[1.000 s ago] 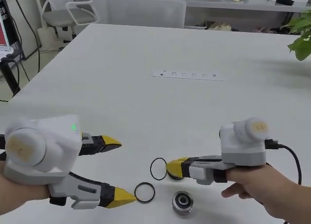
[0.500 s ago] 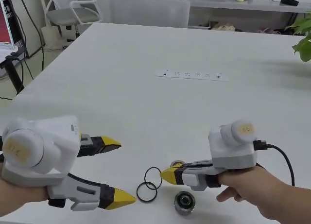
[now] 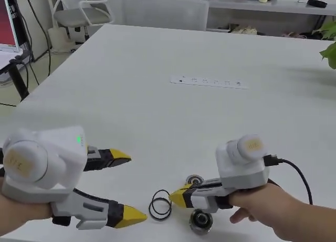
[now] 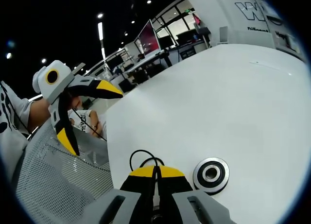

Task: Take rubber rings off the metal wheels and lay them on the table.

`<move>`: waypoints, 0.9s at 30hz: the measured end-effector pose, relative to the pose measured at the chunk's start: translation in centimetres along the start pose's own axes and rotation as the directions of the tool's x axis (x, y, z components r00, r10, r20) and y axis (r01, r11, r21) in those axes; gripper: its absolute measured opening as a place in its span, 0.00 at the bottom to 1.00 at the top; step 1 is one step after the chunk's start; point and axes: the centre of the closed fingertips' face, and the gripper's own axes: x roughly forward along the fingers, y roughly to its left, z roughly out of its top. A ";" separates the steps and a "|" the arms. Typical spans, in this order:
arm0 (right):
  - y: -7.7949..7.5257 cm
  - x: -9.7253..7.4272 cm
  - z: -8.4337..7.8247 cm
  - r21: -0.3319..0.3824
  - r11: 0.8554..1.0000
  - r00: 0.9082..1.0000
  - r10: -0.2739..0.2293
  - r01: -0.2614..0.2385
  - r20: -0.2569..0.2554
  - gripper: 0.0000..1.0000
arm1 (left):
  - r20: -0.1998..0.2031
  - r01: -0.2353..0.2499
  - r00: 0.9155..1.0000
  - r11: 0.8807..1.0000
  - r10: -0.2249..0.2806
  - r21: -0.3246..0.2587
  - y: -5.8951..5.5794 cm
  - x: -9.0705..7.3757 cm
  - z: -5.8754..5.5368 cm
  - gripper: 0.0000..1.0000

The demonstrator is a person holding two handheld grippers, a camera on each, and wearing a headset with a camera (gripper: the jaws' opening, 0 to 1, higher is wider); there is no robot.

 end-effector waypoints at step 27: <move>-0.4 0.4 -0.7 -0.016 1.000 0.999 -0.022 0.021 -0.027 0.00 | -0.011 -0.005 1.000 1.000 0.005 -0.008 0.1 0.0 -0.4 0.61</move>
